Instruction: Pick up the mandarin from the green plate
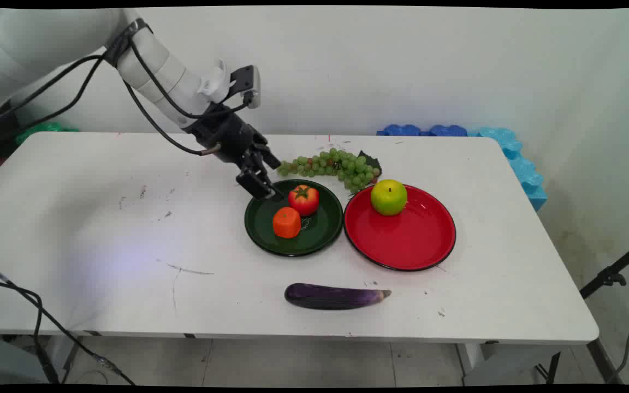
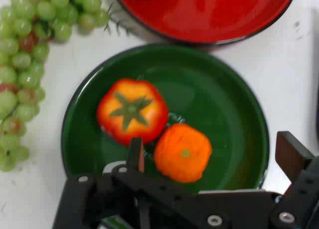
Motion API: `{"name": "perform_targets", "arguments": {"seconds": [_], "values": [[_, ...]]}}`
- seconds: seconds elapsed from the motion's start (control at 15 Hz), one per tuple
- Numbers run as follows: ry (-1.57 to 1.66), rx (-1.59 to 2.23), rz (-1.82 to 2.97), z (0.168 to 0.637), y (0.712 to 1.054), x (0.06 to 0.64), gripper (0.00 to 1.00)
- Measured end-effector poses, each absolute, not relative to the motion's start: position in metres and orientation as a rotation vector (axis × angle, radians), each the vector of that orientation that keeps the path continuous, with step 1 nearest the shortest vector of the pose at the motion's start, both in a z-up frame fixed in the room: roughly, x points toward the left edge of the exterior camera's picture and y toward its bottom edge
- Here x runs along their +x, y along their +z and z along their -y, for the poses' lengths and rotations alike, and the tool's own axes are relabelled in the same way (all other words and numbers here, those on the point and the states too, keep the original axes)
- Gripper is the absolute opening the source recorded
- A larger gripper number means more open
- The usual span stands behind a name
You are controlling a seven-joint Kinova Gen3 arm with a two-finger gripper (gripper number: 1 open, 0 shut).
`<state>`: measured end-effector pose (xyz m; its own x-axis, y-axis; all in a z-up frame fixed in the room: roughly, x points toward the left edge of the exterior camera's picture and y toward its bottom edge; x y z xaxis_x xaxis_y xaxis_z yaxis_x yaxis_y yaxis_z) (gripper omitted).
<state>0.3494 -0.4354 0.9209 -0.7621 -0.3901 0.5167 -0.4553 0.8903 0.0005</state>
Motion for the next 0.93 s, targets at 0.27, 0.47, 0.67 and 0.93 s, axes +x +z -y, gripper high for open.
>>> {"name": "perform_targets", "arguments": {"seconds": [0.27,0.47,0.67,0.93], "values": [[0.154,0.68,2.567,0.443,0.906,0.355,1.0],[0.133,0.72,2.577,0.448,0.894,0.349,1.0],[0.115,0.755,2.584,0.452,0.882,0.341,1.0],[0.091,0.815,2.593,0.456,0.863,0.332,1.0]]}}
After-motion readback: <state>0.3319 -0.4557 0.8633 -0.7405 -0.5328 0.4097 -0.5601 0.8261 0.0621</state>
